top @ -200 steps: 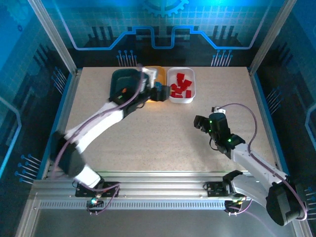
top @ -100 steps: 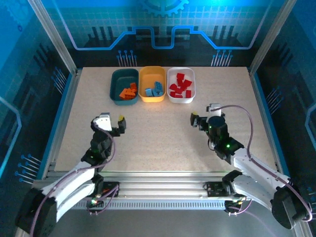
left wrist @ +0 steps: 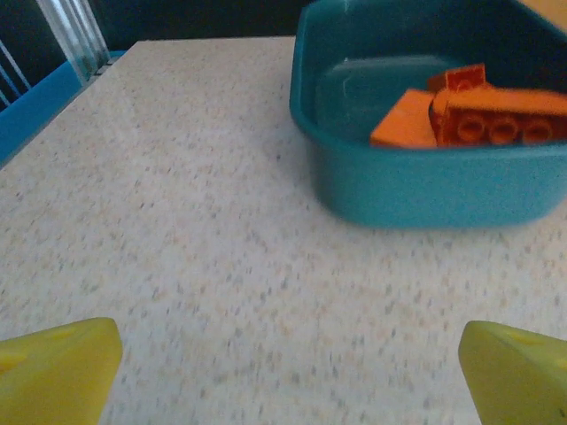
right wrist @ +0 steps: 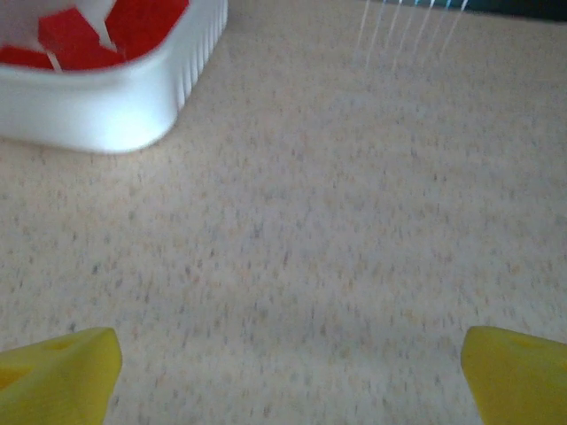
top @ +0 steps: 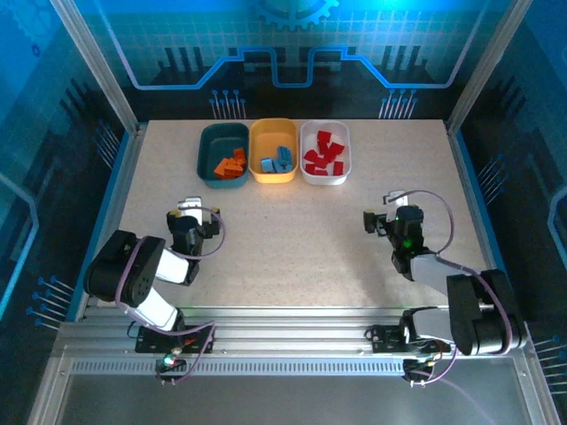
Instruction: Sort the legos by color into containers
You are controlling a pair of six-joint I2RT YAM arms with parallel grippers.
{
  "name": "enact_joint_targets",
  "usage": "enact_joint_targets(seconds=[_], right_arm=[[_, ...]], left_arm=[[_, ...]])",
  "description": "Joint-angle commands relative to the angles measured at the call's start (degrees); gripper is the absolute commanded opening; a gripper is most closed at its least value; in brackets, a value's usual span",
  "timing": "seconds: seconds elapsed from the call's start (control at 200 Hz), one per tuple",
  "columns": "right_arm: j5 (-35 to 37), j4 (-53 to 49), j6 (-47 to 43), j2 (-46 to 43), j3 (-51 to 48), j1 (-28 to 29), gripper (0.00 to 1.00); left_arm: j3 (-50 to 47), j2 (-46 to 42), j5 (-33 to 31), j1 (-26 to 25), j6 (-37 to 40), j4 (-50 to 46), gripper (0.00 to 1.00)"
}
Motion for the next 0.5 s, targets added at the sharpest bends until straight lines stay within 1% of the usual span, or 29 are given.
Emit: enact_joint_targets(seconds=[0.0,0.03,0.075,0.11,0.14,0.17,0.205,0.495], right_arm=[[-3.88,14.44,1.32,6.88,-0.09,-1.67,1.00],[-3.73,14.80,1.29,7.84,0.34,-1.68,1.00],[-5.47,8.88,0.85,7.57,3.00,-1.94,1.00],[-6.75,7.25,-0.08,8.39,4.67,-1.68,1.00],[-5.23,5.12,-0.50,8.25,5.37,-0.80,1.00],[-4.74,6.33,-0.65,8.58,5.18,-0.50,1.00],[-5.15,5.13,-0.45,8.31,5.50,-0.73,1.00],[-4.84,5.72,-0.71,8.51,5.27,-0.46,1.00]], left_arm=[[3.77,-1.81,7.89,3.36,-3.65,-5.04,0.99],[3.75,-1.86,8.33,3.73,-3.77,-5.15,0.99],[3.69,-1.84,8.34,3.74,-3.73,-4.93,0.99],[3.68,-1.83,8.31,3.74,-3.76,-5.01,0.99],[3.73,-1.84,8.24,3.74,-3.67,-4.94,0.99],[3.75,-1.83,8.24,3.74,-3.69,-4.99,0.99],[3.73,-1.84,8.24,3.75,-3.67,-4.94,0.99],[3.64,-1.84,8.23,3.66,-3.65,-4.90,0.99]])
